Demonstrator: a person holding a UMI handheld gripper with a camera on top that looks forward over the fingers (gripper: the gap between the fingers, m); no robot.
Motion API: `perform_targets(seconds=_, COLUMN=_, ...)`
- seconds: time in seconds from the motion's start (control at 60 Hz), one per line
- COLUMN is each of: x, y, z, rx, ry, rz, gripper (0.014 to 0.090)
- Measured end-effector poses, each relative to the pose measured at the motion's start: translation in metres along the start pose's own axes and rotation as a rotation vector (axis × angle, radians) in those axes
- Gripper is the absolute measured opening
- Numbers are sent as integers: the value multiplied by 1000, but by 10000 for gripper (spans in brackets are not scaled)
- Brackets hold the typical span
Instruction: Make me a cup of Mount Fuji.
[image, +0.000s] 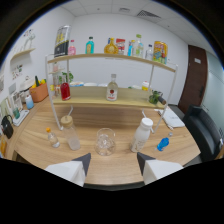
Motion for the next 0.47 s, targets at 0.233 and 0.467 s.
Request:
perform_targets(seconds=0.233, x=-8, y=2, z=-10, rx=-14, ry=-4, rz=-42, gripper=858)
perform_targets(seconds=0.467, x=-10, y=-4, z=-11, rx=-1, ry=-7, rz=-45, gripper=860)
